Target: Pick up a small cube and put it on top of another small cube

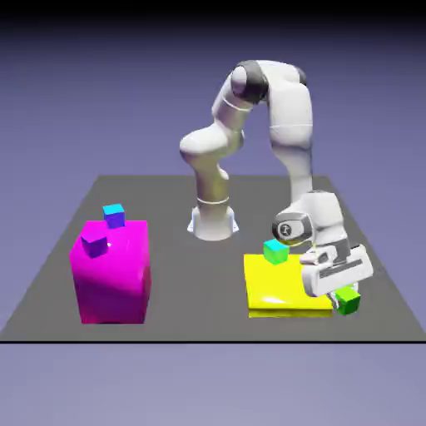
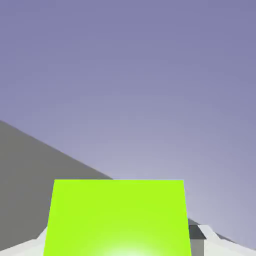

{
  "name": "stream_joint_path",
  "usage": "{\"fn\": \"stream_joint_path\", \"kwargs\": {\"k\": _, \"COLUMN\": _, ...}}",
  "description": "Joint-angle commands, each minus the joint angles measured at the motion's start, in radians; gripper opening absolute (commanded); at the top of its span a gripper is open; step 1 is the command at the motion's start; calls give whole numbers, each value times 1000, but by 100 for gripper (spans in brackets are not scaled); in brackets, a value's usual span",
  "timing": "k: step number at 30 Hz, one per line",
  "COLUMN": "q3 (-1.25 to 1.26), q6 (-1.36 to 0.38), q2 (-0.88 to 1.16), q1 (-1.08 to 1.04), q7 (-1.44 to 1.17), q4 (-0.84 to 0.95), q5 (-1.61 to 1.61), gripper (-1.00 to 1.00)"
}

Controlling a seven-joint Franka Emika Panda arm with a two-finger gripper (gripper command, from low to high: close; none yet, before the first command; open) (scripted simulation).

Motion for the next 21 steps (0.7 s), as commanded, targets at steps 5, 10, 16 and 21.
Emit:
{"fn": "stream_joint_path", "kwargs": {"k": 5, "q3": 181, "q6": -150, "q2": -135, "q1": -127, "q7": 178, "q4": -53, "q5": 68, "gripper": -100}}
{"fn": "stream_joint_path", "kwargs": {"k": 10, "q3": 362, "q6": -298, "q2": -271, "q1": -255, "q7": 358, "q4": -106, "q5": 134, "gripper": -100}}
{"fn": "stream_joint_path", "kwargs": {"k": 16, "q3": 580, "q6": -477, "q2": -433, "q1": -408, "q7": 572, "q4": -169, "q5": 214, "gripper": -100}}
{"fn": "stream_joint_path", "kwargs": {"k": 21, "q3": 761, "q6": -626, "q2": -569, "q1": -535, "q7": 752, "q4": -222, "q5": 281, "gripper": -100}}
